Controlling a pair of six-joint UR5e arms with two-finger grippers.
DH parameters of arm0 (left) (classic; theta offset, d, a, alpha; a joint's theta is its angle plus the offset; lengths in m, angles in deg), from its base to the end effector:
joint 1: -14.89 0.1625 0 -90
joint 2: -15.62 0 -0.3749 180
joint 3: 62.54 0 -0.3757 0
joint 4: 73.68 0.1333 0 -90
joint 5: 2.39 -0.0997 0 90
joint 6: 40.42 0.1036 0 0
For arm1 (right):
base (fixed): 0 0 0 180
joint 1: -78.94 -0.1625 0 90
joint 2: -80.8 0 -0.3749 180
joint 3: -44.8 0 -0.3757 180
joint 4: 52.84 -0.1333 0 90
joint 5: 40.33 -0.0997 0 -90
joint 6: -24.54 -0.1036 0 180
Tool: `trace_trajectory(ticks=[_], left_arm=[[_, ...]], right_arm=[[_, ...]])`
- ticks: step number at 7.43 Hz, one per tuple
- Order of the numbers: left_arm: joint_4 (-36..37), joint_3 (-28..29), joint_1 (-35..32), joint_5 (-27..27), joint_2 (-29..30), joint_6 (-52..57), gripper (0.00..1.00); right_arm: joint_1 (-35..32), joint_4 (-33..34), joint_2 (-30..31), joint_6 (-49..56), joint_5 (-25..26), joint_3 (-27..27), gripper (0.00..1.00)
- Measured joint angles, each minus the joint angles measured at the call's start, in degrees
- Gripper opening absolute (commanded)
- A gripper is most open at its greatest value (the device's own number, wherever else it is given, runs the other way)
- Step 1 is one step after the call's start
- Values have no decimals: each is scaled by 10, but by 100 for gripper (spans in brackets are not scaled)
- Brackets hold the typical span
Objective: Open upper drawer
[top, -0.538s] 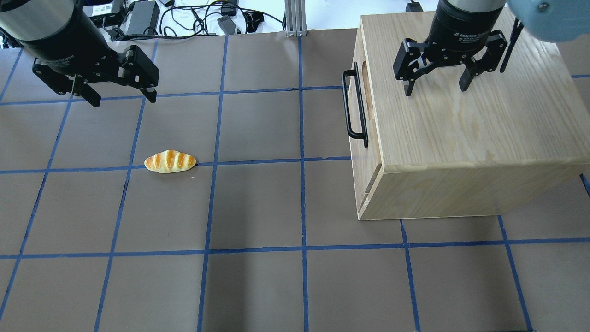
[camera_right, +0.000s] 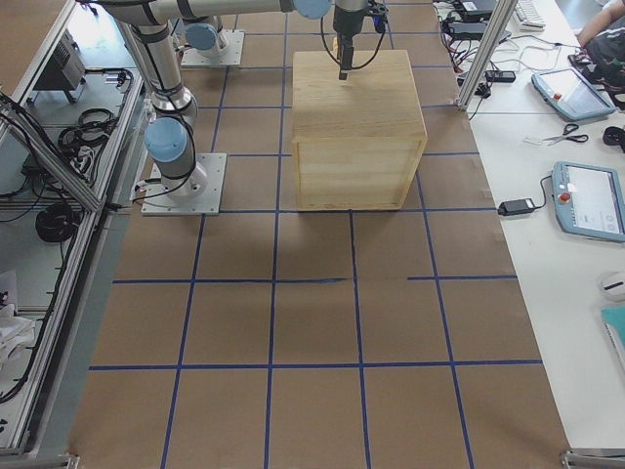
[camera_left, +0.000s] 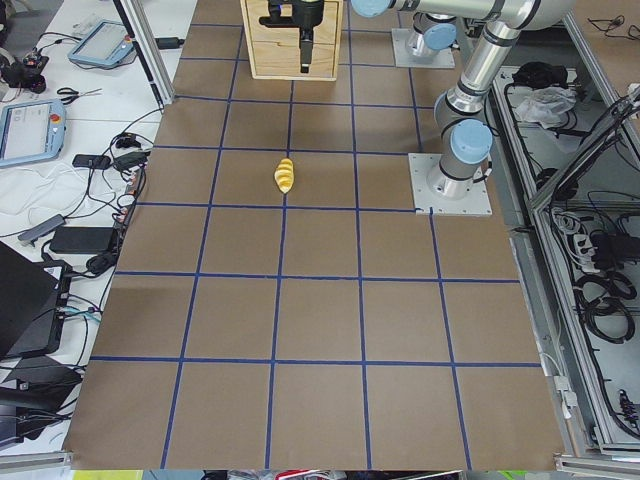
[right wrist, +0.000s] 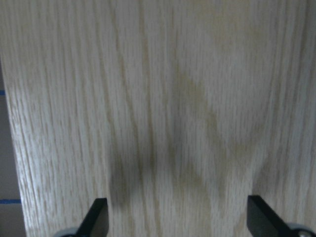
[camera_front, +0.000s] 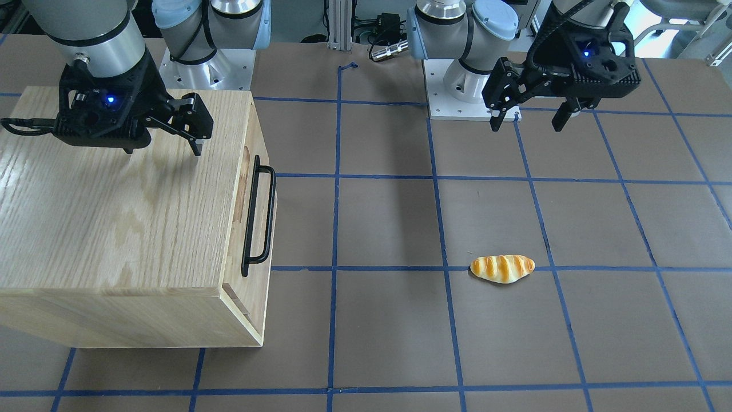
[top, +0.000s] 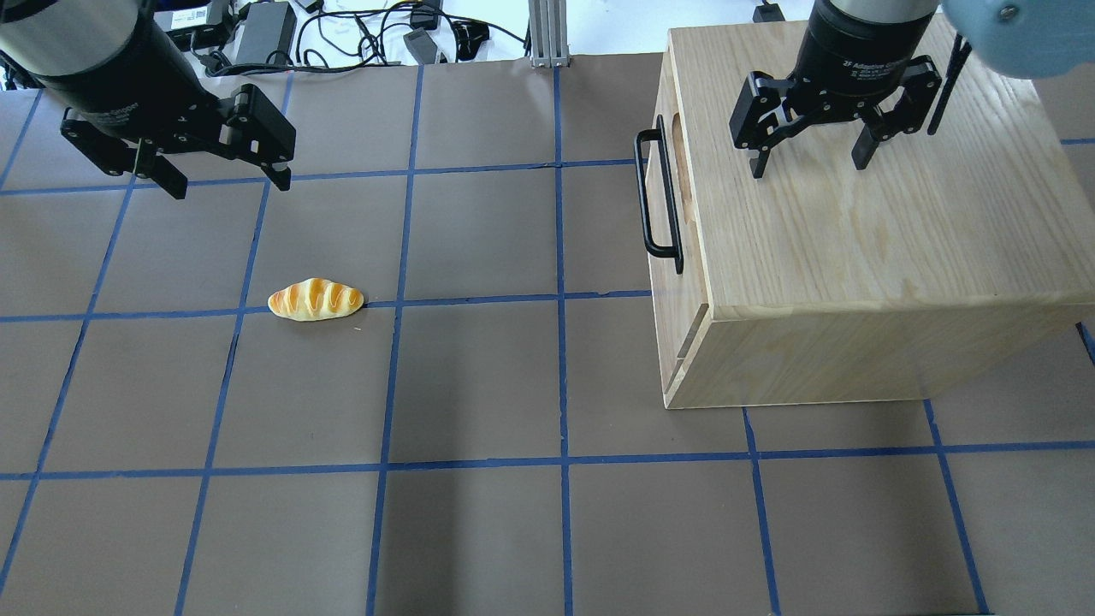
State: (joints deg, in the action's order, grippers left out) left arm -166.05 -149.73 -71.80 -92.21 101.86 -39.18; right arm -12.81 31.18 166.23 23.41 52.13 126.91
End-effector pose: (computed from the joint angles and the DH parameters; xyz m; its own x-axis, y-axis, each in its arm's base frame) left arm -0.1071 -0.4626 0.4836 -0.9994 -0.0359 0.0015 -0.0360 0.9967 -0.0733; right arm 0.1441 -0.4956 0.4499 -0.9990 -0.0128 0.0438 -0.0108 0.9989 0.0456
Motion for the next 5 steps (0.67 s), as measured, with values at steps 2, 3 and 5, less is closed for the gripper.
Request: trace_trajectory(ticks=[2, 3, 5], left_arm=[[4, 0, -1, 0, 1, 1, 100], [11, -1, -1, 0, 1, 1, 100], [15, -1, -3, 1, 2, -3, 100]], right_arm=[[0, 0, 0, 1, 0, 0, 100], [0, 0, 0, 0, 0, 0, 100], [0, 0, 0, 0, 0, 0, 100]])
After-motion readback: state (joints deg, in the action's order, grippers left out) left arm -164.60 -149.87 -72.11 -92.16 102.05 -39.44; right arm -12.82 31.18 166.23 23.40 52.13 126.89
